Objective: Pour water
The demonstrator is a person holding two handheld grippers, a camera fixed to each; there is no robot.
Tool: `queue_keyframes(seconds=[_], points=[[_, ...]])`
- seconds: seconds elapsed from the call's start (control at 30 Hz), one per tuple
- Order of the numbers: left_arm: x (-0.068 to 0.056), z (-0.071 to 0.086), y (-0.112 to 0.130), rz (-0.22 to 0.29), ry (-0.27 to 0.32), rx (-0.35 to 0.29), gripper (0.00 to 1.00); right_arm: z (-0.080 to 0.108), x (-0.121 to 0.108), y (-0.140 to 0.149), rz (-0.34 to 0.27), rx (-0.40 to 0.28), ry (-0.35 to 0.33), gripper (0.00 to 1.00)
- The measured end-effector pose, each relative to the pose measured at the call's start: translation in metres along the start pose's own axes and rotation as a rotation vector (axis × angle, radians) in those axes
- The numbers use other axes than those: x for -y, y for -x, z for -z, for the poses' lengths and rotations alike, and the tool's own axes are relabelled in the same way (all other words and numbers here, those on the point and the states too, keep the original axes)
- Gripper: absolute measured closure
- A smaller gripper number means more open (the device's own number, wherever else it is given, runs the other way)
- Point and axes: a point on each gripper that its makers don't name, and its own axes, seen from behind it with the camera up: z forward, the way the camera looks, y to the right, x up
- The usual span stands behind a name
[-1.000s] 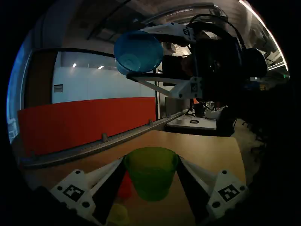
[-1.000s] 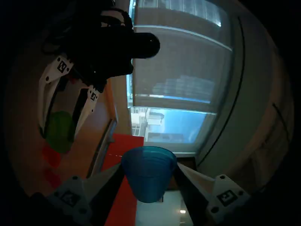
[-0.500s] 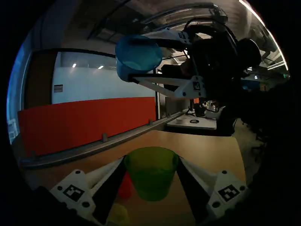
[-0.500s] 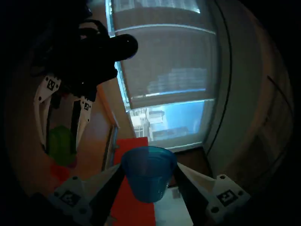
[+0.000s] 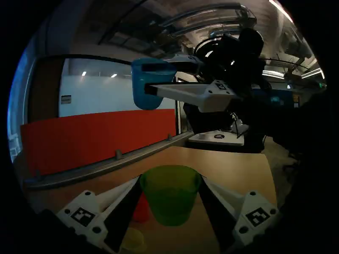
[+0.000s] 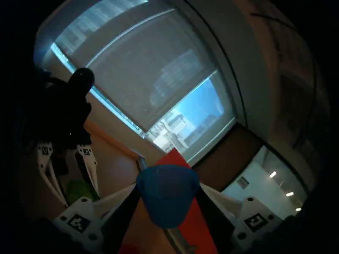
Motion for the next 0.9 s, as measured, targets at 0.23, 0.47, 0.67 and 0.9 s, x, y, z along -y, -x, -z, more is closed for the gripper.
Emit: queue_keyframes(seconds=[0.23,0.47,0.67,0.9], points=[[0.000,0.000,0.000,-0.002,0.002,0.003,0.12,0.004,0.005,0.004,-0.329,-0.008,-0.048,0.11],[-0.002,0.000,0.001,-0.005,0.005,0.006,0.12,0.008,0.007,0.007,-0.601,-0.012,-0.097,0.11],[-0.001,0.001,0.006,-0.009,0.002,0.022,0.12,0.013,0.008,0.014,-0.645,0.003,-0.100,0.11],[-0.004,0.002,0.018,-0.006,0.010,0.048,0.12,0.020,0.016,0.032,-0.643,0.054,-0.101,0.11]])
